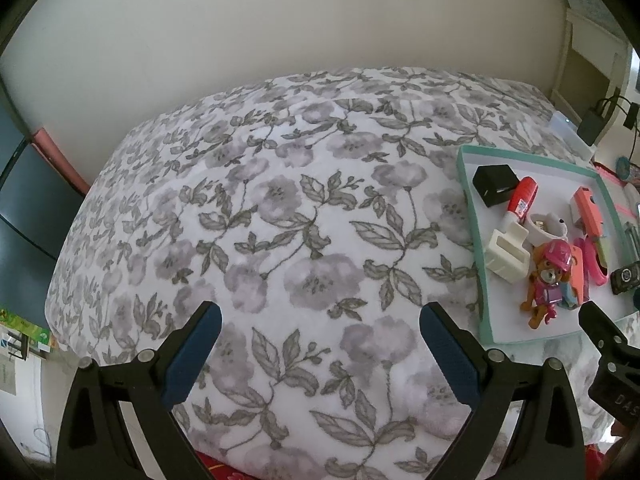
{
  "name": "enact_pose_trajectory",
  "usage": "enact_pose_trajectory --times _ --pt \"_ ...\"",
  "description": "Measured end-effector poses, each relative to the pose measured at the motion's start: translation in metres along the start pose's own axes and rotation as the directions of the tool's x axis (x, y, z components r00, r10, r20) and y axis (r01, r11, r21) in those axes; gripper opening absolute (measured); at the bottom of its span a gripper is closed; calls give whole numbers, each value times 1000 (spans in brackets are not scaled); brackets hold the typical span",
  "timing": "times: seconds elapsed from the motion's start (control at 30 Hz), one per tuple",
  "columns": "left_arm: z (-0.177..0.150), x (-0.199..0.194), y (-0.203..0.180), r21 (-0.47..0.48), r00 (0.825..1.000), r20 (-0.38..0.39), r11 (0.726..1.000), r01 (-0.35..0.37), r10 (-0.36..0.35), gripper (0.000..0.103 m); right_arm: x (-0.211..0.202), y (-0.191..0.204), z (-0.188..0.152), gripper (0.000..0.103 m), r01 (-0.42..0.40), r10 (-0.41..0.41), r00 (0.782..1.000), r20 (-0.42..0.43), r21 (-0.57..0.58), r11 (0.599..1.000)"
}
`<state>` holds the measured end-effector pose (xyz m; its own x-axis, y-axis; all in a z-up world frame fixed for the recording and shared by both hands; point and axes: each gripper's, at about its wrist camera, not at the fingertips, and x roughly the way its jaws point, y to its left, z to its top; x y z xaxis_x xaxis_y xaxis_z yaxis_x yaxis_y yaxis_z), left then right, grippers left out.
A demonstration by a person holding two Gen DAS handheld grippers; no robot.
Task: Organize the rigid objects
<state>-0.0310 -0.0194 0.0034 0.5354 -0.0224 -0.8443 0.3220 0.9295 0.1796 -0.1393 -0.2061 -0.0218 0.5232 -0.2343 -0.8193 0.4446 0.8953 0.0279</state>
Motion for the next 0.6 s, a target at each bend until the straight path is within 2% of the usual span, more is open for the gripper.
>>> enact_pose_trajectory --times 0.6 --pt "1 0 -2 7 1000 11 1000 7 -7 99 1 1 0 103 4 -4 1000 -6 -7 1000"
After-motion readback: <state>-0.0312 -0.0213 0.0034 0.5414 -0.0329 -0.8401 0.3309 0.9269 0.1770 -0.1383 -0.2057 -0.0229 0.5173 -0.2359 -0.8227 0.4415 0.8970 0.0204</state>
